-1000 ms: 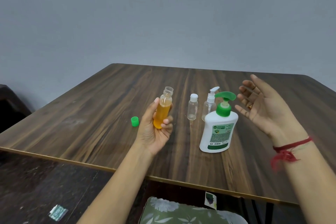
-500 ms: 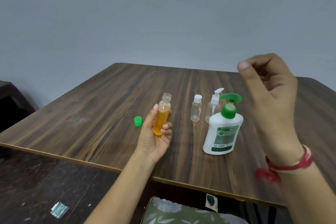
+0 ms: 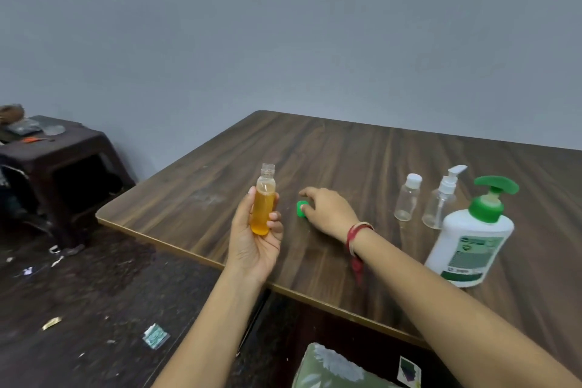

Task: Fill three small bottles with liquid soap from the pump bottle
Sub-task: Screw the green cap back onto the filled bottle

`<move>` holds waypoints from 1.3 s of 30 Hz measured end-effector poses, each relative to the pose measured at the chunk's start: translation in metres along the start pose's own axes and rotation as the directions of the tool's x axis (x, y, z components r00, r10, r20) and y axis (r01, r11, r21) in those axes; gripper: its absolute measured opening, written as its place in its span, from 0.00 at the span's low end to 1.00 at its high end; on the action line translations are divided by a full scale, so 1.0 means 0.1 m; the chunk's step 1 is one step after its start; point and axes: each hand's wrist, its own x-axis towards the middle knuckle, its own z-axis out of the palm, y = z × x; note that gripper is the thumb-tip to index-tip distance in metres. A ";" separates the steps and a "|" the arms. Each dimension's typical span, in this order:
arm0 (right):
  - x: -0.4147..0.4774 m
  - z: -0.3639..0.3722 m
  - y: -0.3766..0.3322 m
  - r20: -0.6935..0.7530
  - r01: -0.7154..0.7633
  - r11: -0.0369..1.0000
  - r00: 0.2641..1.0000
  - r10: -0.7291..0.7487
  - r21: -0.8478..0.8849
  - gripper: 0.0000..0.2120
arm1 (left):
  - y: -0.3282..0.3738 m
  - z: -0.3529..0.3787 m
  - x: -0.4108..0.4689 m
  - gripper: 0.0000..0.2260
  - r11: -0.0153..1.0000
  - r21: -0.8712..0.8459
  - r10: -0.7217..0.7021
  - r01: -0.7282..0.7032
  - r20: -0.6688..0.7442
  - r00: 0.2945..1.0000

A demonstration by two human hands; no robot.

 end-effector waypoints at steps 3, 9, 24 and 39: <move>0.07 0.05 -0.03 -0.028 0.005 0.997 1.000 -0.008 -0.080 0.17 | -0.01 -0.02 -0.01 0.14 1.000 0.018 -0.011 0.011 -0.020 1.000; 0.05 -0.02 0.00 -0.062 0.009 0.997 0.998 -0.013 -0.076 0.12 | -0.09 0.02 -0.01 0.12 0.995 0.100 -0.013 0.014 -0.014 1.000; -1.15 -1.87 -0.27 -0.521 0.390 0.788 0.847 -0.104 0.476 0.08 | -0.62 0.65 0.00 0.30 0.957 0.284 -0.060 -0.053 0.374 0.925; -1.41 -2.22 0.22 -0.211 0.172 0.874 0.974 -0.082 0.454 0.12 | -1.05 0.94 -0.19 0.32 0.900 0.421 -0.092 -0.112 0.436 0.895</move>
